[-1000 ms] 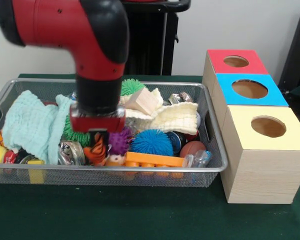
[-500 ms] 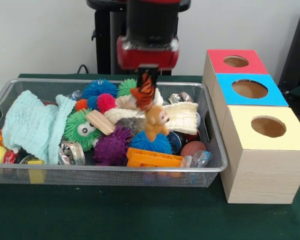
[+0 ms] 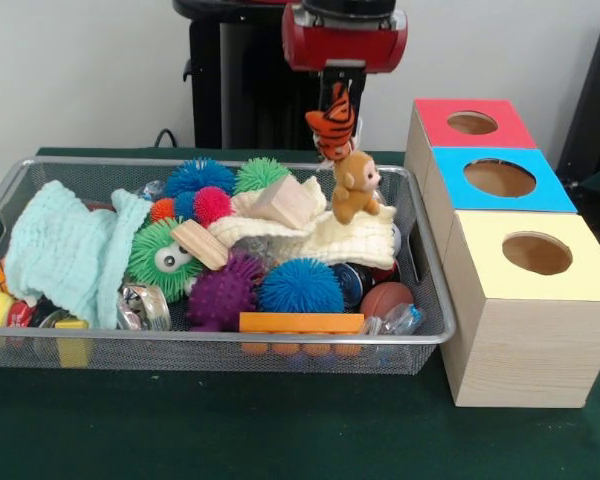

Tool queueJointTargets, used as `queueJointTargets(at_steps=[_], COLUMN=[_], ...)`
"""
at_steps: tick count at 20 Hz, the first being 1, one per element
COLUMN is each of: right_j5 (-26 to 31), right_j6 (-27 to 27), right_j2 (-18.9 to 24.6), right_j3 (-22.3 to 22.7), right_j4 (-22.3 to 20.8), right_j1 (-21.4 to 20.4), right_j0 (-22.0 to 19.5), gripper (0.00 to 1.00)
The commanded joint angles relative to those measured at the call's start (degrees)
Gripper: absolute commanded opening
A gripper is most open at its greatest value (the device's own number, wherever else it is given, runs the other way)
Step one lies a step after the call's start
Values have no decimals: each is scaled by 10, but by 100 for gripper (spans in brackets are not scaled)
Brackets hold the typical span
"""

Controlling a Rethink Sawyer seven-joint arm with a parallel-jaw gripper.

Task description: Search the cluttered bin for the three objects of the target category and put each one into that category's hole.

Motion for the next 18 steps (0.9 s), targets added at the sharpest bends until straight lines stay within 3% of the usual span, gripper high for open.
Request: queueJointTargets(at_steps=[1, 12, 18], right_j5=[8, -20, -12], right_j6=[154, 172, 187], right_j2=[-46, -82, -108], right_j3=[110, 179, 190], right_j4=[43, 96, 117], right_j1=[-26, -46, -62], right_j0=[8, 42, 81], gripper=[0, 0, 0])
